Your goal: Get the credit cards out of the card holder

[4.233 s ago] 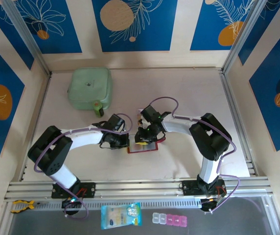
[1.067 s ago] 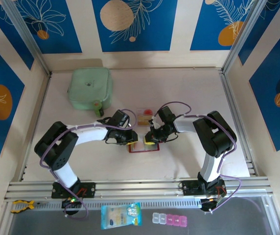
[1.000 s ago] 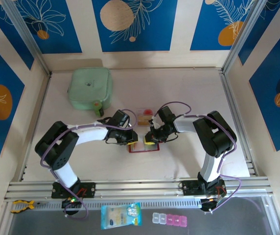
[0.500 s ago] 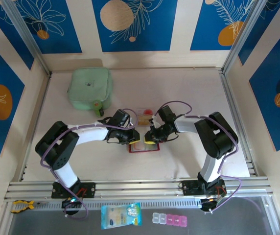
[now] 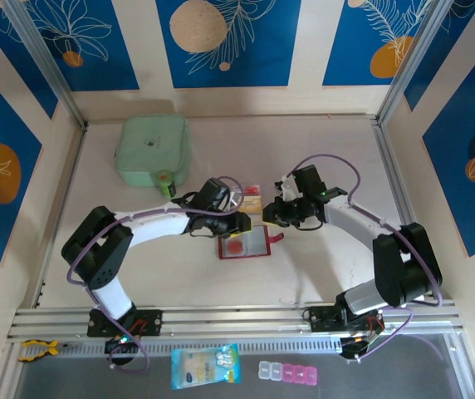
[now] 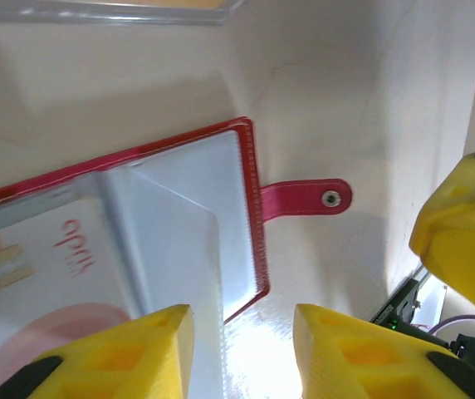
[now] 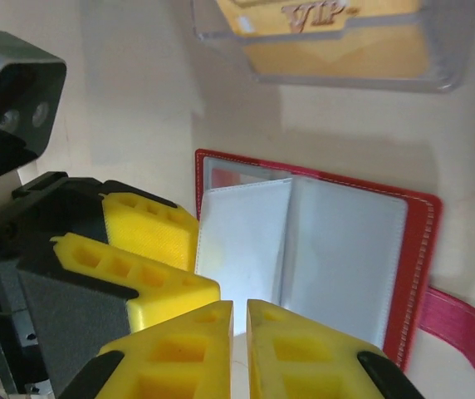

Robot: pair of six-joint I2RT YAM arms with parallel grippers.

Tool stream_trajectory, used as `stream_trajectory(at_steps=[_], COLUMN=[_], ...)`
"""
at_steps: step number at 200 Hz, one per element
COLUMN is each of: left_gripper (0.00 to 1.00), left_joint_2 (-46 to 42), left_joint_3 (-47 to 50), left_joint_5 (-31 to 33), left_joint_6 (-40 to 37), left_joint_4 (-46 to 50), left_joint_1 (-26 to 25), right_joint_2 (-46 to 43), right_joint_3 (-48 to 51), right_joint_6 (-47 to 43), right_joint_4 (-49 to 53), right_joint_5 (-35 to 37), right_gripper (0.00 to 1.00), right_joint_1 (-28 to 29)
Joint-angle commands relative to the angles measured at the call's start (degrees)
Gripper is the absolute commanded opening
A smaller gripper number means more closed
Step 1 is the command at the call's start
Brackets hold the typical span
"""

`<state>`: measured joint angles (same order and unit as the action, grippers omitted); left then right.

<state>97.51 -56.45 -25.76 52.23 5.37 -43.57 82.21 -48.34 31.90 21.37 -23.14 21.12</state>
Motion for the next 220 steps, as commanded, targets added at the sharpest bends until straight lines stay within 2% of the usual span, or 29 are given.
stream_trajectory(at_steps=[1,54,125,170,220], left_gripper=[0.40,0.41,0.42,0.42,0.42], left_joint_2=[2.53,7.69,12.88,13.03,7.47], left_joint_3=[-2.90,-6.46,-8.34,-8.07,-7.67], left_joint_5=[-1.31,-1.48,-0.70,-0.52,2.12], left_joint_6=[-0.02,0.40,1.07,0.53,-1.18], left_joint_4=[1.48,0.25,-0.84,-0.69,0.36], left_joint_1=[-1.18,-3.39,-4.68,-4.68,-4.26], right_joint_2=[-2.75,-6.20,-8.69,-8.74,-8.24], right_joint_3=[2.17,4.11,5.29,4.66,3.71], right_joint_6=[-0.78,-1.42,-1.58,-1.39,-0.12], right_joint_4=[4.12,5.75,7.27,7.73,7.55], right_joint_5=[1.16,0.46,0.23,-0.13,-0.55], right_gripper=[0.13,0.13,0.16,0.16,0.16], right_joint_1=[-1.86,-5.16,-6.16,-6.13,-4.82])
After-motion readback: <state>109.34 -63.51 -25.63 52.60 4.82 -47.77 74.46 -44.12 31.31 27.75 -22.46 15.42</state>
